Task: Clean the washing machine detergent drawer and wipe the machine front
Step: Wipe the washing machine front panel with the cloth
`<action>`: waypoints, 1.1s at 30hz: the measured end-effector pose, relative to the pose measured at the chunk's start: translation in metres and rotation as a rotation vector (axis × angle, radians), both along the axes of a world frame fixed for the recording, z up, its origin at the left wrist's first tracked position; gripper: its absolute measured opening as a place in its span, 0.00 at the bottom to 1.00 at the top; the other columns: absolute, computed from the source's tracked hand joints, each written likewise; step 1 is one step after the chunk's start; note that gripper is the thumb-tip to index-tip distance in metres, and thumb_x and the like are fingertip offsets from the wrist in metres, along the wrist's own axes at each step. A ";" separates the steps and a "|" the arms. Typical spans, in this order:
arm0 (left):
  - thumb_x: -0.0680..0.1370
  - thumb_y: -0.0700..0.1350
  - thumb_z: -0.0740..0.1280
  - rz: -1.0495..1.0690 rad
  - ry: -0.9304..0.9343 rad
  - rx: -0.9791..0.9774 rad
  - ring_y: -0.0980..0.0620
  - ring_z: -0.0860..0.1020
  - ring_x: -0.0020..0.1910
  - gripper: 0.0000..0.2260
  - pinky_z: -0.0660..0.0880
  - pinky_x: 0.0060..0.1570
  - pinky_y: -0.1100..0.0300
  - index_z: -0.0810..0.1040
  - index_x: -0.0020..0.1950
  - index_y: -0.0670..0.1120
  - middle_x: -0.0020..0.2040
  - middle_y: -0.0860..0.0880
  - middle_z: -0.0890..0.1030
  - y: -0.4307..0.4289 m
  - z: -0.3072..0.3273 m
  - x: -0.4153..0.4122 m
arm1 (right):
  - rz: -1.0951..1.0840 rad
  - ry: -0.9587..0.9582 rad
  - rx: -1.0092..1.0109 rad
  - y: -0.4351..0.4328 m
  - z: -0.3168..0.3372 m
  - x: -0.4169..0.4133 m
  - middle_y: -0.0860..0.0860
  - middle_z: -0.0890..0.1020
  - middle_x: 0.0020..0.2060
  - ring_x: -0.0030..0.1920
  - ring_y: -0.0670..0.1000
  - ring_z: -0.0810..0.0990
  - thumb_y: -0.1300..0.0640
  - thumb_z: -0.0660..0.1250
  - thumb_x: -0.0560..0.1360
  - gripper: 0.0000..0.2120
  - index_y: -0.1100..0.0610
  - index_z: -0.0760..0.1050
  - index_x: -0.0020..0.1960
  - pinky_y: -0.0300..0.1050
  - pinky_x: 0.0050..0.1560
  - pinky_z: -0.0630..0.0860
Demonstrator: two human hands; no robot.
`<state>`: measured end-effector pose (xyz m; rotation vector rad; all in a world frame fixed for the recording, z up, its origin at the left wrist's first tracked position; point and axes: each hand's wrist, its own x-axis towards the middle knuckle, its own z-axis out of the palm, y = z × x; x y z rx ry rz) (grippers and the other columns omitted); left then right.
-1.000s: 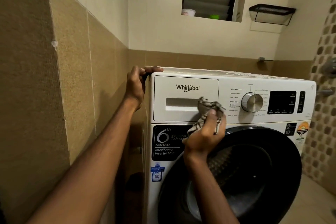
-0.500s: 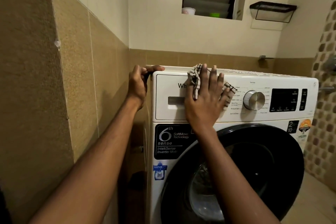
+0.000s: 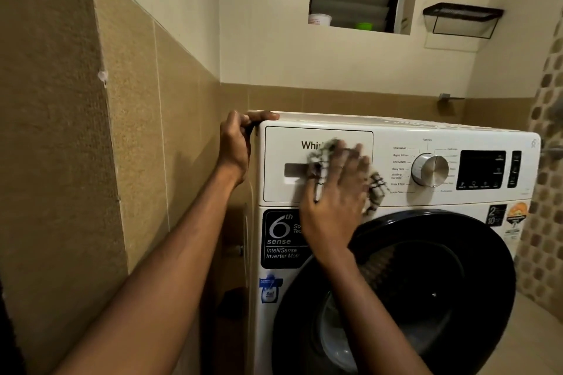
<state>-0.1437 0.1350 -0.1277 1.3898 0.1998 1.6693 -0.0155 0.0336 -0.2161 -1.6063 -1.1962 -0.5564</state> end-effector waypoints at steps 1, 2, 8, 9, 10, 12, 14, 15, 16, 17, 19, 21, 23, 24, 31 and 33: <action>0.76 0.44 0.50 -0.003 -0.001 -0.001 0.46 0.81 0.53 0.22 0.75 0.58 0.58 0.82 0.42 0.36 0.46 0.41 0.86 -0.001 0.001 0.000 | 0.030 -0.128 -0.010 0.001 -0.005 -0.008 0.51 0.38 0.79 0.79 0.53 0.37 0.38 0.48 0.80 0.34 0.47 0.38 0.80 0.60 0.76 0.40; 0.78 0.43 0.49 -0.011 0.001 -0.007 0.47 0.81 0.53 0.23 0.75 0.57 0.58 0.82 0.42 0.36 0.45 0.42 0.86 -0.001 0.001 0.000 | 0.056 -0.329 -0.023 0.002 -0.014 -0.011 0.52 0.41 0.80 0.79 0.54 0.39 0.39 0.50 0.80 0.34 0.47 0.40 0.80 0.59 0.77 0.41; 0.78 0.41 0.48 -0.016 -0.003 0.000 0.47 0.81 0.53 0.25 0.74 0.60 0.57 0.85 0.38 0.40 0.45 0.42 0.86 0.000 0.001 -0.001 | -0.016 -0.271 0.052 0.002 -0.010 0.023 0.49 0.47 0.80 0.79 0.51 0.44 0.39 0.48 0.80 0.32 0.47 0.47 0.80 0.57 0.77 0.47; 0.78 0.41 0.48 -0.009 0.001 0.007 0.47 0.81 0.54 0.26 0.74 0.61 0.56 0.85 0.37 0.41 0.45 0.42 0.86 0.001 0.001 -0.001 | -0.010 -0.060 0.080 0.002 0.001 0.023 0.48 0.44 0.80 0.79 0.50 0.42 0.38 0.46 0.80 0.31 0.46 0.45 0.80 0.59 0.77 0.46; 0.78 0.41 0.48 -0.004 0.007 0.018 0.47 0.81 0.54 0.26 0.73 0.61 0.56 0.85 0.36 0.42 0.45 0.42 0.86 0.002 0.002 -0.001 | 0.001 0.099 0.108 0.005 0.015 0.020 0.47 0.42 0.80 0.79 0.49 0.40 0.37 0.45 0.80 0.31 0.46 0.43 0.80 0.59 0.77 0.44; 0.78 0.41 0.47 -0.008 0.014 0.021 0.47 0.81 0.55 0.27 0.73 0.60 0.57 0.86 0.36 0.43 0.45 0.42 0.86 0.002 0.002 -0.002 | -0.003 0.165 0.117 0.010 0.035 0.007 0.48 0.40 0.80 0.79 0.49 0.38 0.38 0.45 0.80 0.32 0.47 0.41 0.80 0.58 0.77 0.40; 0.78 0.42 0.48 -0.019 0.014 0.012 0.47 0.82 0.54 0.27 0.73 0.59 0.57 0.86 0.37 0.43 0.45 0.42 0.86 0.003 0.001 -0.002 | -0.001 -0.068 0.086 0.014 0.043 -0.005 0.49 0.42 0.80 0.79 0.51 0.40 0.38 0.45 0.80 0.32 0.48 0.42 0.80 0.56 0.77 0.39; 0.77 0.43 0.48 -0.030 0.021 0.013 0.46 0.81 0.55 0.26 0.74 0.60 0.55 0.86 0.38 0.42 0.45 0.42 0.86 0.004 0.000 -0.002 | 0.027 -0.244 0.061 0.015 0.042 -0.008 0.49 0.44 0.80 0.79 0.52 0.42 0.38 0.46 0.80 0.32 0.48 0.43 0.80 0.56 0.77 0.42; 0.76 0.45 0.49 -0.039 0.032 0.016 0.44 0.81 0.56 0.25 0.74 0.63 0.53 0.86 0.39 0.42 0.46 0.41 0.86 0.005 0.001 -0.003 | 0.067 -0.433 0.040 0.015 0.038 -0.009 0.48 0.46 0.80 0.79 0.52 0.43 0.39 0.49 0.81 0.32 0.47 0.46 0.80 0.56 0.77 0.45; 0.75 0.46 0.50 -0.050 0.038 0.017 0.42 0.81 0.57 0.25 0.73 0.64 0.50 0.86 0.40 0.42 0.47 0.40 0.86 0.006 0.000 -0.003 | 0.105 -0.607 0.028 0.015 0.034 -0.004 0.48 0.49 0.80 0.80 0.52 0.45 0.39 0.52 0.80 0.31 0.47 0.48 0.80 0.56 0.77 0.49; 0.76 0.46 0.50 -0.052 0.036 0.012 0.44 0.81 0.56 0.25 0.74 0.63 0.51 0.87 0.40 0.42 0.47 0.41 0.86 0.004 0.000 -0.003 | 0.097 -0.772 0.034 0.011 0.028 0.016 0.46 0.52 0.79 0.79 0.51 0.48 0.39 0.54 0.80 0.31 0.45 0.50 0.80 0.53 0.77 0.51; 0.78 0.43 0.48 -0.032 0.013 0.001 0.47 0.82 0.54 0.26 0.74 0.60 0.55 0.86 0.38 0.43 0.45 0.42 0.86 0.001 0.000 -0.002 | 0.003 -0.559 0.054 0.008 0.027 0.036 0.44 0.50 0.79 0.79 0.50 0.46 0.37 0.50 0.79 0.31 0.42 0.48 0.79 0.51 0.78 0.44; 0.79 0.41 0.47 -0.022 0.007 -0.008 0.48 0.81 0.53 0.28 0.74 0.60 0.55 0.86 0.36 0.43 0.45 0.43 0.86 0.000 0.001 -0.001 | -0.068 -0.158 0.090 0.007 0.037 0.045 0.44 0.49 0.80 0.79 0.51 0.44 0.37 0.46 0.79 0.31 0.43 0.47 0.80 0.53 0.77 0.41; 0.79 0.41 0.47 -0.014 0.009 -0.004 0.47 0.81 0.54 0.28 0.73 0.61 0.54 0.86 0.36 0.44 0.45 0.43 0.86 -0.001 0.001 -0.001 | -0.068 -0.020 0.114 0.010 0.044 0.044 0.45 0.50 0.80 0.79 0.51 0.44 0.37 0.46 0.79 0.30 0.44 0.49 0.80 0.55 0.77 0.43; 0.79 0.42 0.47 -0.043 0.010 0.005 0.48 0.82 0.54 0.27 0.75 0.59 0.57 0.86 0.38 0.42 0.46 0.43 0.86 -0.003 0.000 -0.001 | 0.047 -0.548 0.004 0.014 0.027 -0.004 0.50 0.47 0.80 0.79 0.55 0.43 0.37 0.50 0.80 0.32 0.47 0.48 0.80 0.59 0.77 0.43; 0.79 0.42 0.47 -0.032 0.018 0.003 0.47 0.82 0.54 0.27 0.75 0.60 0.55 0.86 0.38 0.43 0.47 0.43 0.86 -0.003 0.001 -0.002 | 0.060 -0.716 -0.022 0.008 0.004 0.005 0.49 0.48 0.80 0.79 0.55 0.44 0.38 0.53 0.80 0.32 0.46 0.48 0.80 0.57 0.77 0.45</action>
